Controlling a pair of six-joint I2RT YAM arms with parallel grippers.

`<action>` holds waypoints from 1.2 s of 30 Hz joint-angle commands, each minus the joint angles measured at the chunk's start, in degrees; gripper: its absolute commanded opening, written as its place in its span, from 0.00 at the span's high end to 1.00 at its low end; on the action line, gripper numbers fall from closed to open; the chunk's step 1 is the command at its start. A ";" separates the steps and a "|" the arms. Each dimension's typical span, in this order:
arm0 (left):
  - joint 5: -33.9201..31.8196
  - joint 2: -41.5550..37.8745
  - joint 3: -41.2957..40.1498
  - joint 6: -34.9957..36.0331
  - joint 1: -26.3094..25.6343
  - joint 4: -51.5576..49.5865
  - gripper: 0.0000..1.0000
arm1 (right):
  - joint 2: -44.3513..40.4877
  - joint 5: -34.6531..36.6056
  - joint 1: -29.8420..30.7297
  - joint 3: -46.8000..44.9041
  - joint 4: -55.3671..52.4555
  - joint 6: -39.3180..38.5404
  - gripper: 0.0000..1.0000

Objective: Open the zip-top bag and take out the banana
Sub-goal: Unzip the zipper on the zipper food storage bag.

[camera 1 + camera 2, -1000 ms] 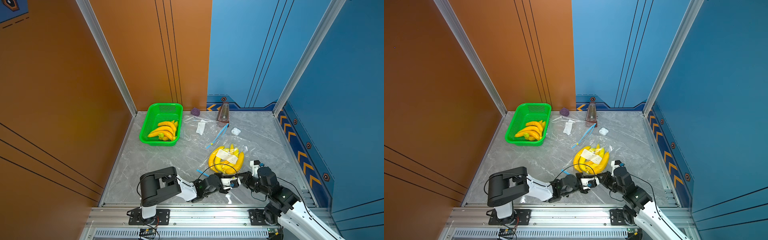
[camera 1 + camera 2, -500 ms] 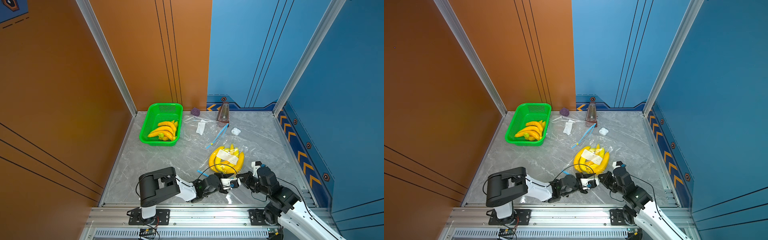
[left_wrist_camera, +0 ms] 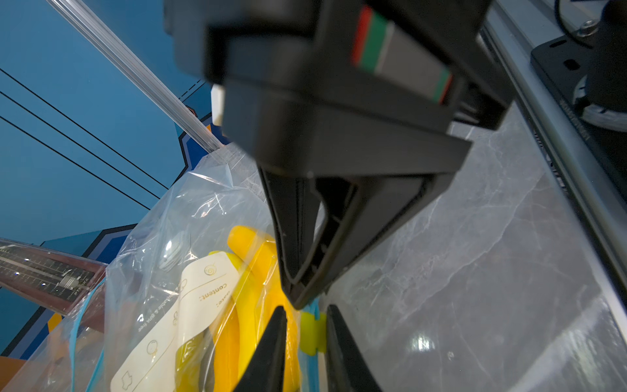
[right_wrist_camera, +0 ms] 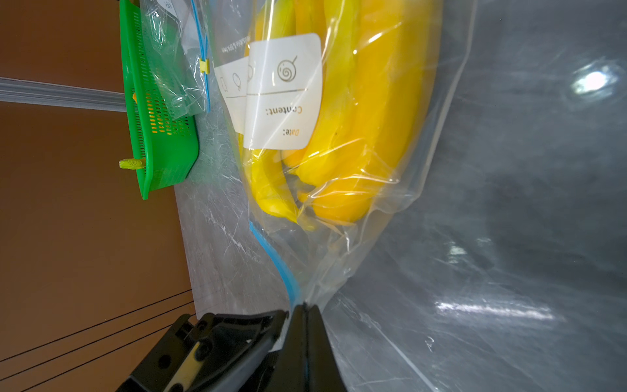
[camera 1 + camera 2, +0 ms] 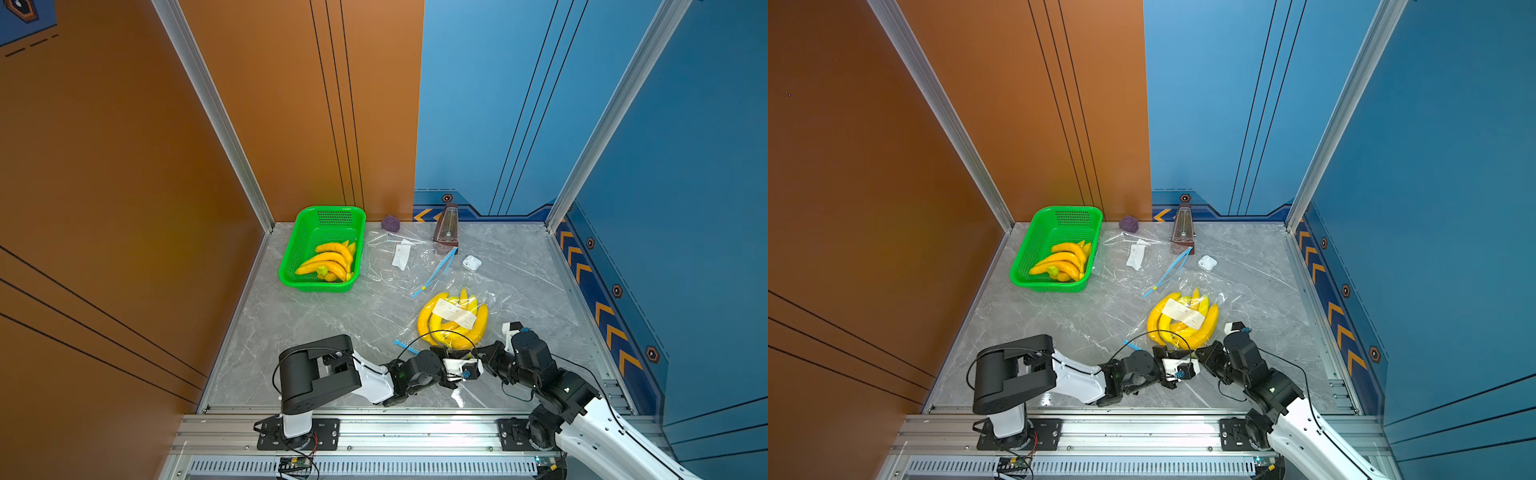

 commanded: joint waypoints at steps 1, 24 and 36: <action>-0.30 1.90 1.35 0.87 -0.36 0.56 0.76 | 0.04 1.68 0.33 2.23 -1.54 0.69 0.98; -4.27 3.33 1.14 1.30 -0.29 0.56 0.94 | -0.83 1.95 0.83 3.18 -1.97 0.85 1.00; -6.50 3.59 -1.95 0.70 0.27 0.56 0.96 | -2.83 3.74 0.51 5.22 -5.14 -0.09 1.00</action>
